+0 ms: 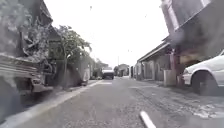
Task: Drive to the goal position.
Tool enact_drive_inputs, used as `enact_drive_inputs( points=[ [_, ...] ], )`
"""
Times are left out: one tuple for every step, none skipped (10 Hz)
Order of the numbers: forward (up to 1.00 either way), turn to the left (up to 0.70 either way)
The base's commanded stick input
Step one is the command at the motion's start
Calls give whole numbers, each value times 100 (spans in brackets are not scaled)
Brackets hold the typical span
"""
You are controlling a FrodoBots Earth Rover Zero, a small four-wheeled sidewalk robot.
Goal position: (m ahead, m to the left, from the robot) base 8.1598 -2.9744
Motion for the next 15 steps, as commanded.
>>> enact_drive_inputs(
  points=[
    [50, 0],
    [50, 0],
    [50, 0],
    [50, 0],
    [50, 0],
    [50, -2],
    [50, -14],
    [50, -26],
    [50, -38],
    [50, -50],
    [50, -50],
    [50, -50],
    [50, -50],
    [50, -46],
    [50, -36]
  ],
)
